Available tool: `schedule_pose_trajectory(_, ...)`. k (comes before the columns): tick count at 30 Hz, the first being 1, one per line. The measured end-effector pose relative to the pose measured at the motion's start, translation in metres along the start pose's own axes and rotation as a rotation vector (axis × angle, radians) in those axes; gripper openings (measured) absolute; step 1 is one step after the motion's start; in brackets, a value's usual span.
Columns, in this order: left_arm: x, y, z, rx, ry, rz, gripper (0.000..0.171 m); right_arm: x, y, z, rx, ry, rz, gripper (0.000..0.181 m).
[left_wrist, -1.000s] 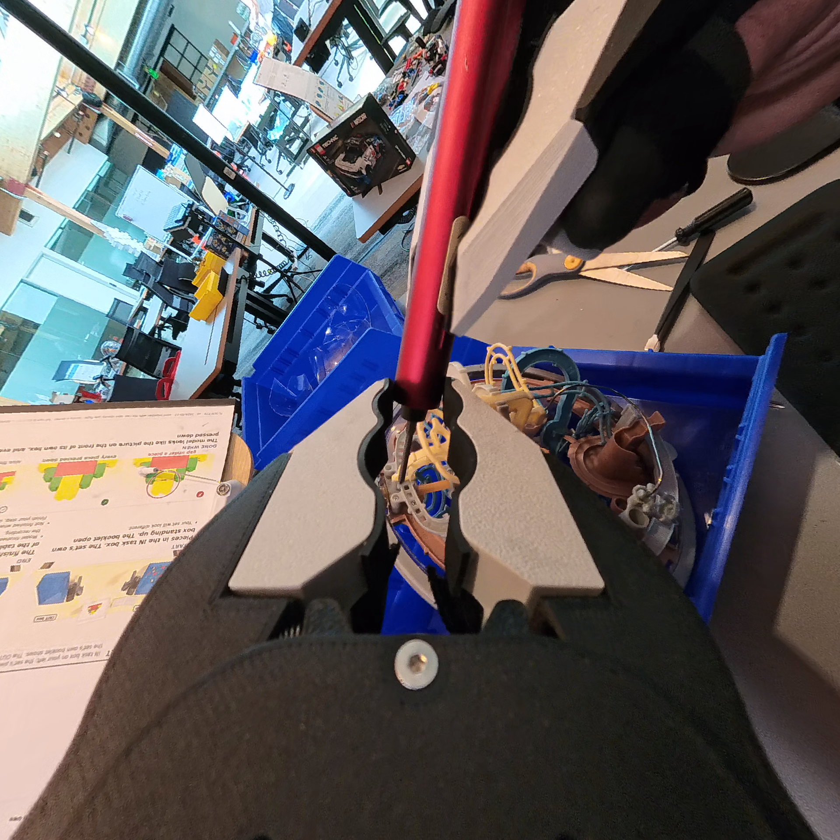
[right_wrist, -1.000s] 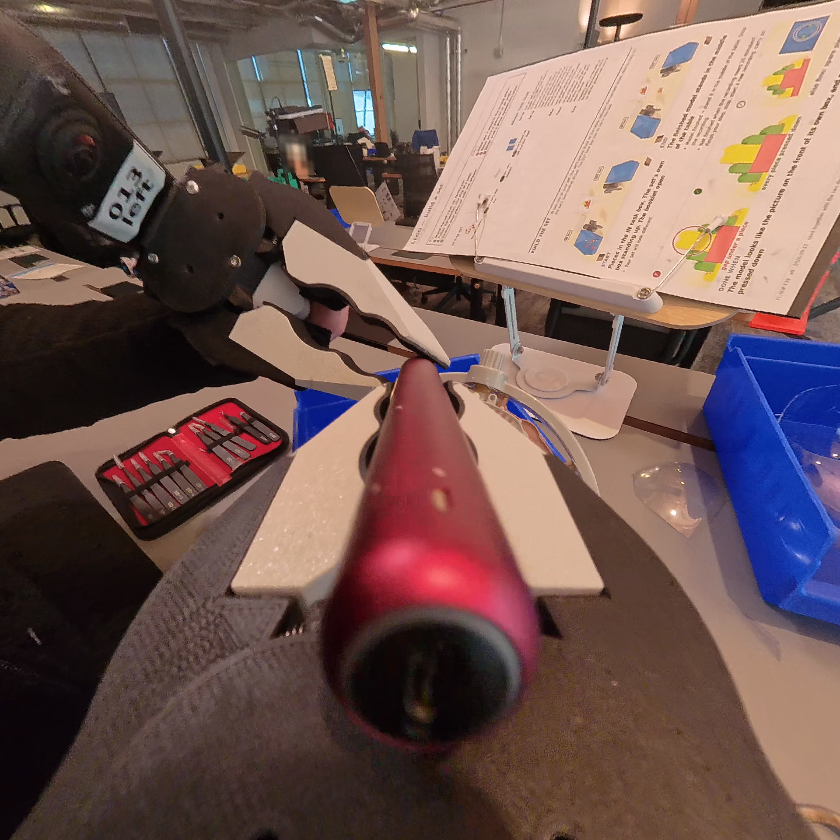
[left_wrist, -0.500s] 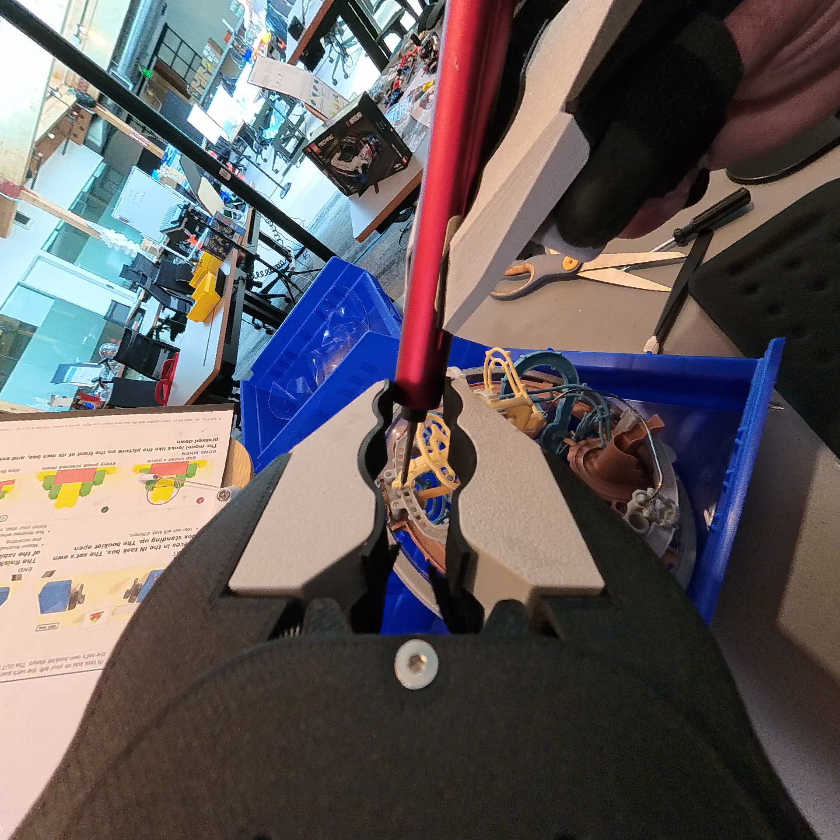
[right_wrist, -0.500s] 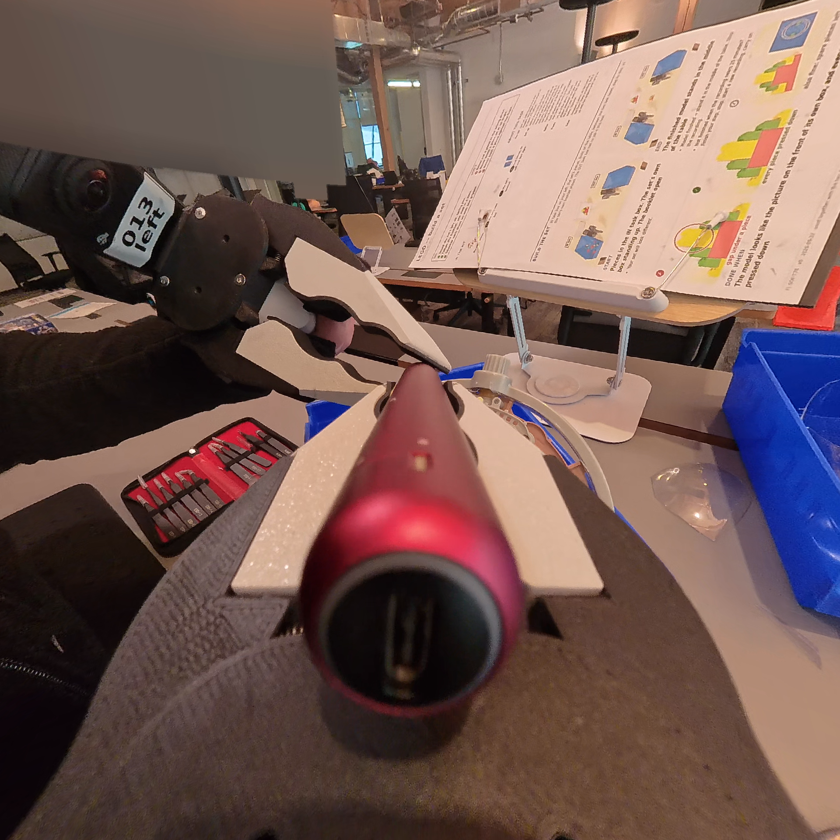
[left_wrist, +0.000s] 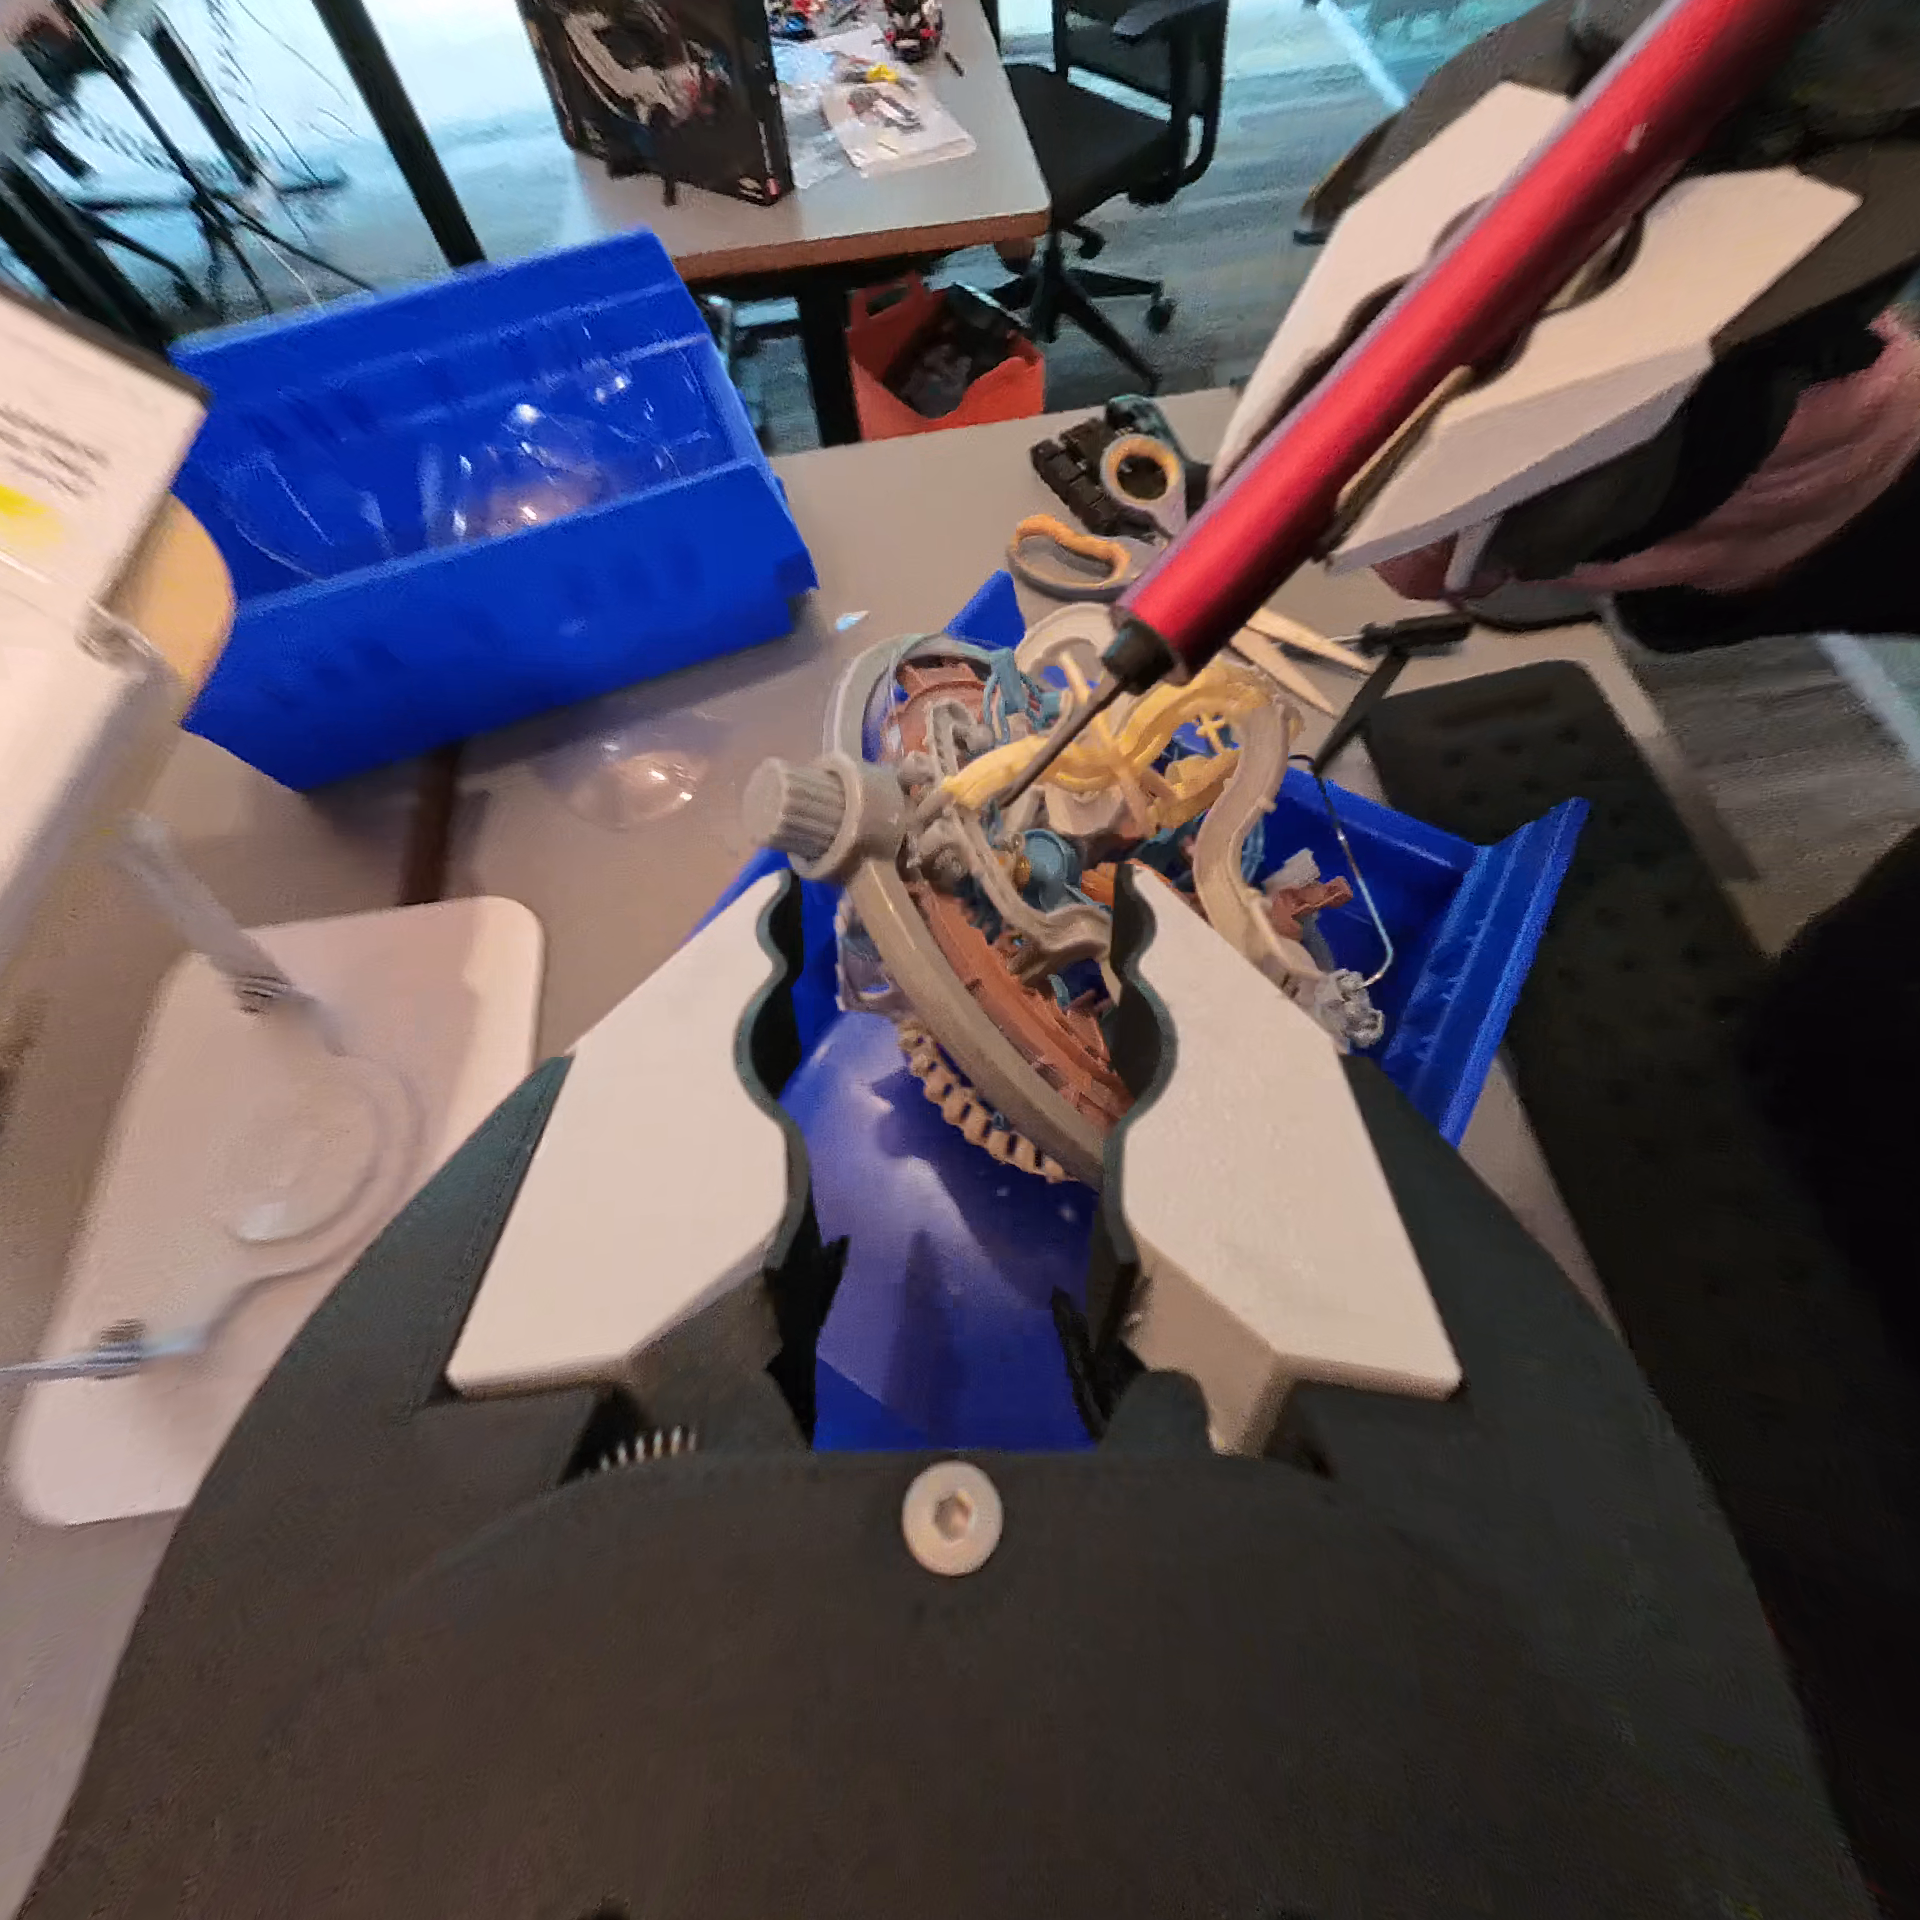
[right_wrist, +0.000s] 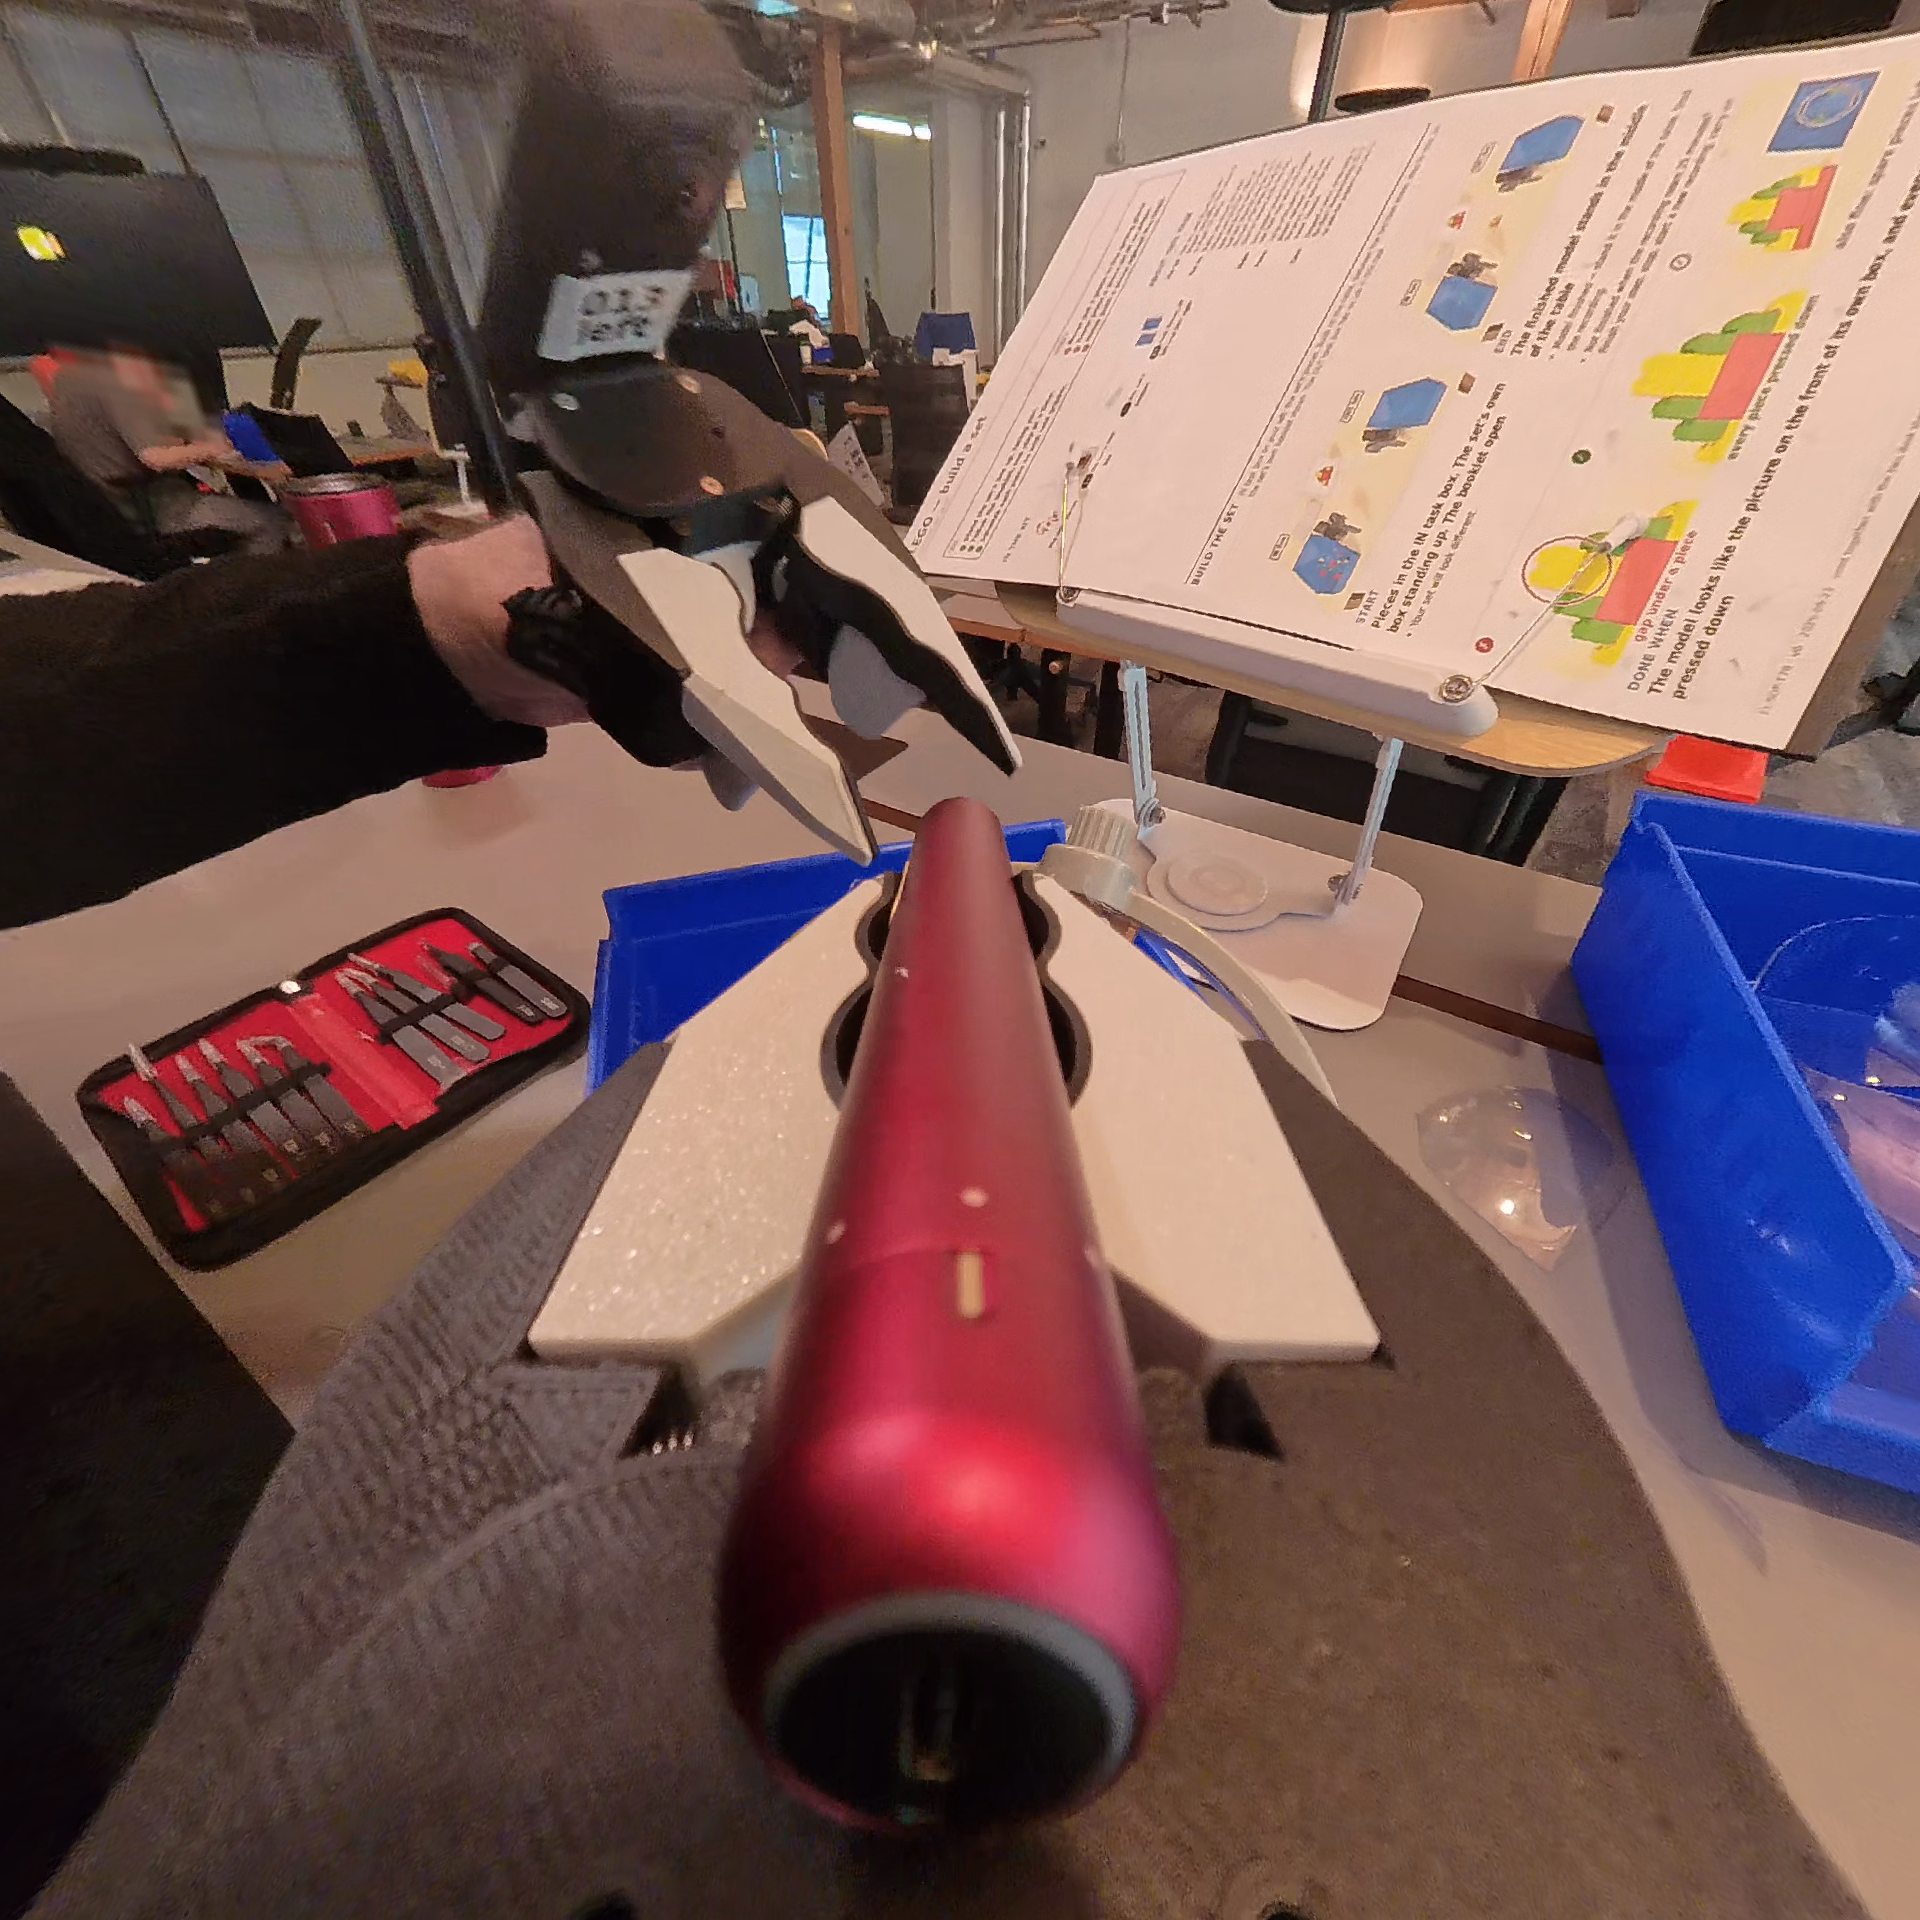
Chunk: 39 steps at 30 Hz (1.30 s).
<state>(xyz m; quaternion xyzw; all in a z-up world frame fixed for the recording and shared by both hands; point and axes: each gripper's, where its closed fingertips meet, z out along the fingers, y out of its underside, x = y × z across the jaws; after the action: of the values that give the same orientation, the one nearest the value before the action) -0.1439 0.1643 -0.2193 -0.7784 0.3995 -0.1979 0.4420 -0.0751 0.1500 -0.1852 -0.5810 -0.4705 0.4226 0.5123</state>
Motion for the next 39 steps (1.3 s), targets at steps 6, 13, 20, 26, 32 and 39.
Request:
schedule_pose_trajectory(6, -0.004, 0.026, 0.021, -0.031, 0.106, -0.157, 0.055, 0.007, 0.005, -0.002, -0.08, 0.079, -0.089, 0.02)
schedule_pose_trajectory(13, 0.0, 0.029, 0.026, 0.003, 0.168, -0.229, 0.041, 0.007, 0.011, 0.0, -0.173, 0.116, -0.174, 0.02)
schedule_pose_trajectory(20, 0.003, 0.025, 0.025, 0.028, 0.171, -0.238, 0.038, 0.007, 0.015, 0.002, -0.223, 0.132, -0.2, 0.02)
schedule_pose_trajectory(26, 0.002, 0.025, 0.025, 0.031, 0.161, -0.232, 0.031, 0.006, 0.016, 0.002, -0.241, 0.131, -0.205, 0.02)
schedule_pose_trajectory(32, 0.002, 0.024, 0.026, 0.035, 0.16, -0.231, 0.031, 0.006, 0.014, 0.001, -0.259, 0.133, -0.223, 0.02)
schedule_pose_trajectory(39, 0.003, 0.024, 0.026, 0.035, 0.158, -0.232, 0.03, 0.006, 0.015, 0.0, -0.275, 0.126, -0.224, 0.02)
